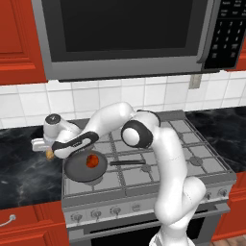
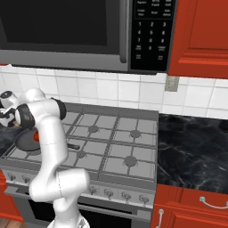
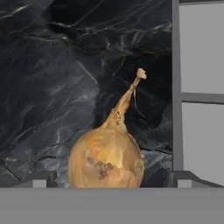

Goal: Place the pan on the front left burner on the stove. Then place the tomato and the onion in the pan and turn on the front left burner.

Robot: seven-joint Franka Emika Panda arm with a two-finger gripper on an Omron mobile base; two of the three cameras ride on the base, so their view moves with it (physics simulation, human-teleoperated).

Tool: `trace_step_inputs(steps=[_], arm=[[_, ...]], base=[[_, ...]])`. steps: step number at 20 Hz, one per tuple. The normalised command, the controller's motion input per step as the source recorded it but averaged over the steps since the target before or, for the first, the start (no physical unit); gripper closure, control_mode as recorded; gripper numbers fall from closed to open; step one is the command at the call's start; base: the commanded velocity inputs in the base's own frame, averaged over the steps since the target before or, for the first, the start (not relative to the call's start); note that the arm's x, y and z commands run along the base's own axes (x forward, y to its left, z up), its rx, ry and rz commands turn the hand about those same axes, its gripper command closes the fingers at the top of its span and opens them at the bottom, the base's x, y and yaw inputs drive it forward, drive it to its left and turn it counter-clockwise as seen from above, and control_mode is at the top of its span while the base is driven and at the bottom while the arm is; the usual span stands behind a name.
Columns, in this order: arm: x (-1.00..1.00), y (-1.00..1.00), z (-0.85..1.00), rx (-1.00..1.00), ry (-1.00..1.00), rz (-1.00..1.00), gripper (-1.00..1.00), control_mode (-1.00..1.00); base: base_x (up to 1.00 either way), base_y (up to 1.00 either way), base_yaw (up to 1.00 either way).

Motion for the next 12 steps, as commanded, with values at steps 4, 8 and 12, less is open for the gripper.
trace_step_inputs(steps=[4,8,12], arm=[[0.18,0.0,-0.04,0.0,0.03,0.0,-1.0,-1.0],[0.26,0.0,-0.01,0.0,0.03,0.0,-1.0,-1.0],[0.05,0.0,-0.14,0.0,0.05,0.0,-1.0,-1.0]], base=[[0.0,0.0,0.0],[0.0,0.0,0.0],[0.0,0.0,0.0]])
